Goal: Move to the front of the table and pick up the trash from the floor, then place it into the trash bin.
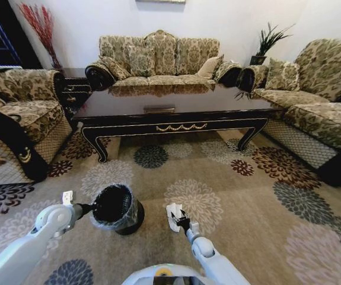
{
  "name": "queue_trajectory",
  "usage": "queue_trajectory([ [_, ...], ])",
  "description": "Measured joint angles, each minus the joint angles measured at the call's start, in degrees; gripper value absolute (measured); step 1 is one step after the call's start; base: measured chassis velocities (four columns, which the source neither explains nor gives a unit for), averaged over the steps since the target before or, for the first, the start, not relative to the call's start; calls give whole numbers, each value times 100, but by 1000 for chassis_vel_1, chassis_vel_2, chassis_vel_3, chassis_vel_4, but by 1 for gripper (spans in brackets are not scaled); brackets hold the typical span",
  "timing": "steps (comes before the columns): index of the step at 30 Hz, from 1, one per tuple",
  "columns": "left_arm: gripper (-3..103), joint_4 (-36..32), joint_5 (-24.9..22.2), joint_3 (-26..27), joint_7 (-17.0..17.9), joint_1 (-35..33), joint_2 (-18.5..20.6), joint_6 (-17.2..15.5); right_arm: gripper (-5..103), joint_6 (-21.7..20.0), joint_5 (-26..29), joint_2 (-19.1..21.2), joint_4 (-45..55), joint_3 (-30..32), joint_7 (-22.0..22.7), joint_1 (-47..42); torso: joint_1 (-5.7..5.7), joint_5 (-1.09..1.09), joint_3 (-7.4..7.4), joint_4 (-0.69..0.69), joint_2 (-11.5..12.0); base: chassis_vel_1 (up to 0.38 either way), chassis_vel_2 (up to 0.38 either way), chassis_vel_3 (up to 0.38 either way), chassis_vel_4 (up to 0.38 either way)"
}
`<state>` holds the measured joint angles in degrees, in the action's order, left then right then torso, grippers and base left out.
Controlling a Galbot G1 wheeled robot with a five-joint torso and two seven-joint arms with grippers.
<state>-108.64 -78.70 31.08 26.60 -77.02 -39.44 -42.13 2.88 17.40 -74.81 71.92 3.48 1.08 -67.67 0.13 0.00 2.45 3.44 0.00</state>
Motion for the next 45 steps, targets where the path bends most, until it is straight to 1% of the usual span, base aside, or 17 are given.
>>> queue_trajectory([
  [2, 2, -6, -37, -18, 47, 61, -7, 0, 44, 22, -64, -4, -38, -41, -20, -35, 0, 0, 0, 1, 0, 0, 0, 0, 0],
  [3, 2, -6, -37, -18, 47, 61, -7, 0, 44, 22, -64, -4, -38, -41, -20, -35, 0, 0, 0, 1, 0, 0, 0, 0, 0],
  [5, 2, -22, -62, -37, 73, 100, -7, 0, 33, 43, -120, -12, -55, -55, -25, -50, 0, 0, 0, 1, 0, 0, 0, 0, 0],
  [6, 2, -22, -62, -37, 73, 100, -7, 0, 33, 43, -120, -12, -55, -55, -25, -50, 0, 0, 0, 1, 0, 0, 0, 0, 0],
  [7, 2, -30, -73, -53, 95, 117, -10, 0, 27, 49, -139, -18, -56, -53, -23, -50, 0, 1, 0, 0, 0, 0, 0, 0, 0],
  [8, 2, -34, -75, -64, 119, 128, -23, -1, 27, 50, -141, -19, -56, -48, -18, -50, 0, 0, 0, 0, 0, 0, 0, 0, 0],
  [9, 2, -37, -75, -84, 139, 138, -40, 0, 22, 51, -141, -17, -52, -38, -12, -55, 0, -1, 0, 0, 0, 0, 0, 0, 0],
  [10, 2, -37, -75, -84, 139, 138, -40, 0, 22, 51, -141, -17, -52, -38, -12, -55, 0, -1, 0, 0, 0, 0, 0, 0, 0],
  [14, 2, -51, -70, -164, 162, 164, -98, -1, 3, 55, -127, 65, 33, 0, -5, -108, 0, 0, 0, 0, 0, 0, 0, 0, 0],
  [23, 2, -106, -70, -303, 218, 286, -119, -1, 0, 55, -118, 170, 266, 118, 25, -216, 0, -1, 0, 1, 0, 0, 0, 0, 0],
  [30, 2, -183, -59, -552, 287, 465, -140, -1, 0, 2, 130, 360, 864, 370, 108, -506, 0, -2, 0, -1, 0, 0, 0, 0, 0],
  [34, 2, -238, -13, -854, 367, 683, -195, -1, 0, -56, 421, 639, 1503, 659, 180, -822, 0, -2, 0, 1, 0, 0, 0, 0, 0],
  [38, 2, -324, 113, -1342, 464, 954, -260, -1, 0, -173, 835, 1161, 2589, 1033, 329, -1198, 0, -2, 0, 1, 0, 0, 0, 0, 0],
  [39, 2, -324, 113, -1342, 464, 954, -260, -1, 0, -173, 835, 1161, 2589, 1033, 329, -1198, 0, -2, 0, 1, 0, 0, 0, 0, 0],
  [41, 2, -371, 115, -1568, 527, 1063, -299, -2, 0, -257, 977, 1388, 3148, 1198, 412, -1355, 0, 0, 0, 1, 1, 0, 0, 0, 0],
  [43, 2, -384, 113, -1614, 537, 1081, -303, -2, 0, -276, 1001, 1422, 3250, 1226, 430, -1381, 0, 1, 0, 1, 1, 0, 0, 0, 0],
  [45, 2, -472, 115, -1745, 566, 1098, -269, -1, 0, -515, 1343, 1632, 3893, 1301, 623, -1467, 0, -2, 0, 3, 1, 0, 0, 0, 0],
])
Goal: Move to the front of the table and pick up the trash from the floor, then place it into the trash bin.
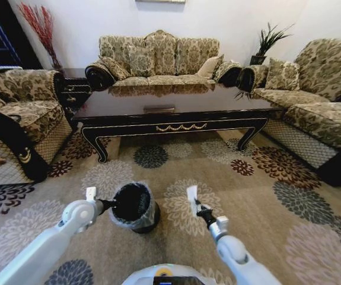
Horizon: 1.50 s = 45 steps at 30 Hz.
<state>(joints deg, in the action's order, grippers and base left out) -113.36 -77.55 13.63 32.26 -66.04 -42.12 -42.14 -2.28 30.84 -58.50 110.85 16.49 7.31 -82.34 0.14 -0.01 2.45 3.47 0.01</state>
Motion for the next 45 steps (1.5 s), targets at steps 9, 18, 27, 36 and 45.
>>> queue_trajectory([
  [9, 2, -163, 8, -564, 205, 374, 53, 0, 0, -424, 556, 498, 1685, 141, 292, -194, 0, 1, 0, -1, 0, 0, 0, 0, 0],
  [18, 2, 145, -41, -1715, 399, 1355, -202, -1, 0, -573, 711, 655, 2643, 502, 294, -820, 0, 2, 0, -3, 0, 0, 0, 0, 0],
  [27, 2, 449, -518, -3430, 896, 2768, -612, 0, 0, -631, 451, 594, 3295, 576, 124, -1575, 0, 1, 0, -3, 0, 0, 0, 0, 0],
  [36, 2, 362, -1249, -4401, 1324, 3987, -755, 1, 0, -600, 249, 425, 3152, 393, 54, -1753, 0, 2, 0, -2, 0, 0, 0, 0, 0],
  [45, 2, 52, -1500, -4425, 1420, 4143, -533, 2, 16, -576, 89, 364, 2747, 289, 84, -1629, 0, 0, 0, -4, 0, 0, 0, 0, 0],
])
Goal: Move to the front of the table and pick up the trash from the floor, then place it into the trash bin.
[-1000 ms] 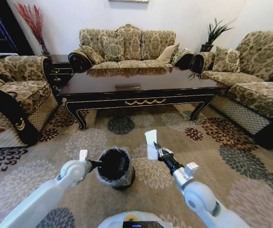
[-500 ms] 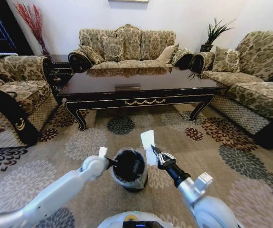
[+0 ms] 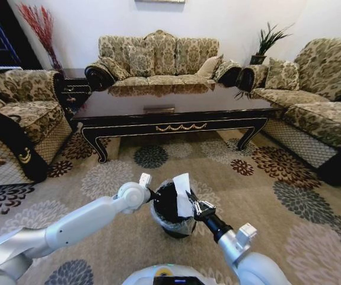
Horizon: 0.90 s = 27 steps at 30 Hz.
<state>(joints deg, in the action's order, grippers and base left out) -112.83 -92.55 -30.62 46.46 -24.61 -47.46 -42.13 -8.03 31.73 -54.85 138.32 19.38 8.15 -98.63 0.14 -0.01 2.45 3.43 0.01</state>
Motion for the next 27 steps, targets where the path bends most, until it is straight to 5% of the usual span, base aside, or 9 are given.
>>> queue_trajectory([
  [13, 2, 6, 169, 178, -4, -385, 43, -1, 65, 9, -449, -77, 32, -143, -334, -320, 0, 1, 0, 1, 0, 0, 0, 0, 0],
  [21, 2, 95, 230, 252, -21, -452, -35, -1, 96, -90, 216, -211, 281, -215, -215, -457, 0, 1, 0, 1, -1, 0, 0, 0, 0],
  [27, 2, 96, 240, 321, -13, -543, -114, -1, 100, -57, 27, -180, 78, -151, -139, -367, 0, 0, 0, 2, -1, 0, 0, 0, 0],
])
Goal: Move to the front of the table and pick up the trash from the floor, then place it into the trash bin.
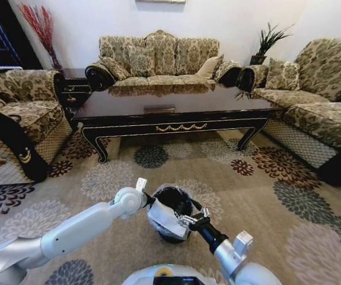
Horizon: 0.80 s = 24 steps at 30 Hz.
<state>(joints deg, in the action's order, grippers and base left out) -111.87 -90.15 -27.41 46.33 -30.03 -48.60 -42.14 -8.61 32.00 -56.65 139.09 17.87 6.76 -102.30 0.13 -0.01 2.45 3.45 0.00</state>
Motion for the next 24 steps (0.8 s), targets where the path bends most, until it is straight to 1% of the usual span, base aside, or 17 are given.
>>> queue_trajectory([
  [3, 2, -10, 3, 70, 0, -68, 55, 0, 100, 7, 133, -18, 28, 25, 26, 35, 0, 1, 0, 1, 0, 0, 0, 0, 0],
  [5, 2, -13, -18, 387, 14, -372, 151, 0, 100, 9, 341, -55, 135, 90, 74, 108, 0, 1, 0, -1, 0, 0, 0, 0, 0],
  [6, 2, -13, -18, 387, 14, -372, 151, 0, 100, 9, 341, -55, 135, 90, 74, 108, 0, 1, 0, -1, 0, 0, 0, 0, 0],
  [8, 2, 19, -99, 668, 74, -587, 159, -1, 100, 6, 408, -59, 167, 140, 106, 119, 0, 3, 0, -2, 0, 0, 0, 0, 0],
  [9, 2, 78, -153, 937, 166, -784, 165, -1, 100, 11, 406, -55, 170, 191, 117, 114, 0, 4, 0, -2, 0, 0, 0, 0, 0],
  [11, 2, 108, -164, 1035, 192, -845, 173, -1, 100, 21, 394, -51, 170, 206, 117, 108, 0, 5, 0, -1, 0, 0, 0, 0, 0],
  [13, 2, 229, -174, 1431, 277, -1065, 242, -1, 100, 67, 333, -40, 149, 252, 119, 73, 0, 5, 0, 1, 0, 0, 0, 0, 0],
  [14, 2, 355, -182, 2096, 334, -1408, 351, 1, 100, 93, 283, -47, 133, 267, 120, 28, 0, 0, 0, -2, 0, 0, 0, 0, 0],
  [15, 2, 376, -239, 2493, 345, -1635, 419, 0, 100, 94, 260, -72, 128, 252, 120, 10, 0, 5, 0, -3, 0, 0, 0, 0, 0],
  [16, 2, 376, -239, 2493, 345, -1635, 419, 0, 100, 94, 260, -72, 128, 252, 120, 10, 0, 5, 0, -3, 0, 0, 0, 0, 0],
  [17, 2, 377, -274, 2688, 343, -1755, 488, 1, 100, 94, 241, -85, 115, 235, 119, 2, 0, 7, 0, -3, 0, 0, 0, 0, 0],
  [18, 2, 377, -278, 2900, 345, -1916, 588, 2, 100, 95, 202, -100, 82, 210, 119, -5, 0, 3, 0, 0, 0, 0, 0, 0, 0],
  [20, 2, 395, -239, 3167, 349, -2138, 720, 2, 100, 99, 162, -108, 31, 186, 117, -21, 0, 2, 0, -1, 0, 0, 0, 0, 0],
  [24, 2, 412, -133, 3356, 370, -2327, 857, 1, 100, 115, 107, -130, -27, 169, 110, -46, 0, 4, 0, -1, 0, 0, 0, 0, 0],
])
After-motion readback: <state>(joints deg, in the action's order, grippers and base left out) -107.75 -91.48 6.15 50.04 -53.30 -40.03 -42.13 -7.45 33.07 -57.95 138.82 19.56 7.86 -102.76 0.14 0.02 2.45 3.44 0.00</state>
